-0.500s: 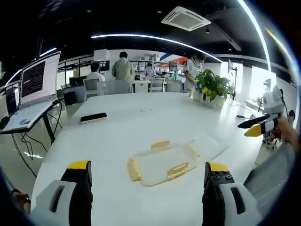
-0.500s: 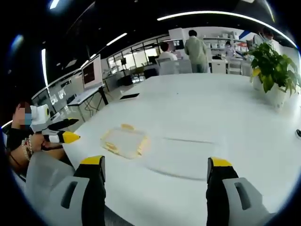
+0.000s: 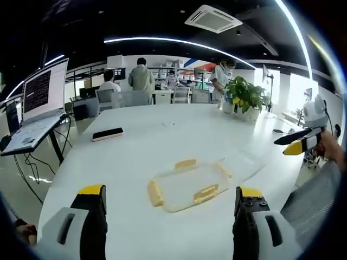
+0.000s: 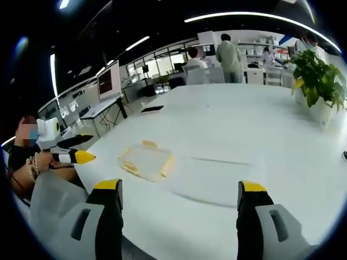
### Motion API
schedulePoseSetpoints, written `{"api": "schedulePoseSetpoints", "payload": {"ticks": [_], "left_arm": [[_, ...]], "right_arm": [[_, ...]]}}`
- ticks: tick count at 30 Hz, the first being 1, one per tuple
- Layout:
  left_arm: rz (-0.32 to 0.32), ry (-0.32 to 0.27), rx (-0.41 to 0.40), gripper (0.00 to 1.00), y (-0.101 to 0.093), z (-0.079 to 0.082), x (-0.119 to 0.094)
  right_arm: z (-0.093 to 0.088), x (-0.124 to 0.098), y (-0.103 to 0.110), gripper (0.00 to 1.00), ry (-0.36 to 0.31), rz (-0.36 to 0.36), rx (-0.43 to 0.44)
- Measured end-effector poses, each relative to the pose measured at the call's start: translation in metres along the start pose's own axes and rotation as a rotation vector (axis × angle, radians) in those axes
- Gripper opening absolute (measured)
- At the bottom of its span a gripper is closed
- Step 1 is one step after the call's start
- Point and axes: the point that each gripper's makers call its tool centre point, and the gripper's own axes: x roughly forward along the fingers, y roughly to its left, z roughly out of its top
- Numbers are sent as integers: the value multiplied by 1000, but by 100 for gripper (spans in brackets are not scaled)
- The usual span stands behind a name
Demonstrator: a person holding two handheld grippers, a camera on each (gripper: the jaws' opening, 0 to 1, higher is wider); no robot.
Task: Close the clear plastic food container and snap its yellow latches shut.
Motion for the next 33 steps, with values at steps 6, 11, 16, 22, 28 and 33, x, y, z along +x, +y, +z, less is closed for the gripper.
{"api": "schedulePoseSetpoints", "payload": {"ticks": [6,11,16,22,28,33], "left_arm": [[8,-4,-2,97,2,1,0],[6,15,7,96,1,-3,1],[3,11,9,96,0,-2,0],[2,9,5,95,0,-1,0],[-4,19,4,95,0,-3,2],[-7,14,-1,95,0,-2,2]], "right_arm": [[0,0,-1,84,-1,3,8],[-2,0,0,83,7,3,1],[-2,0,0,82,6,6,2],[-1,0,0,82,5,5,4],[-4,1,-1,82,19,4,4],[-4,2,-1,82,23,3,5]]}}
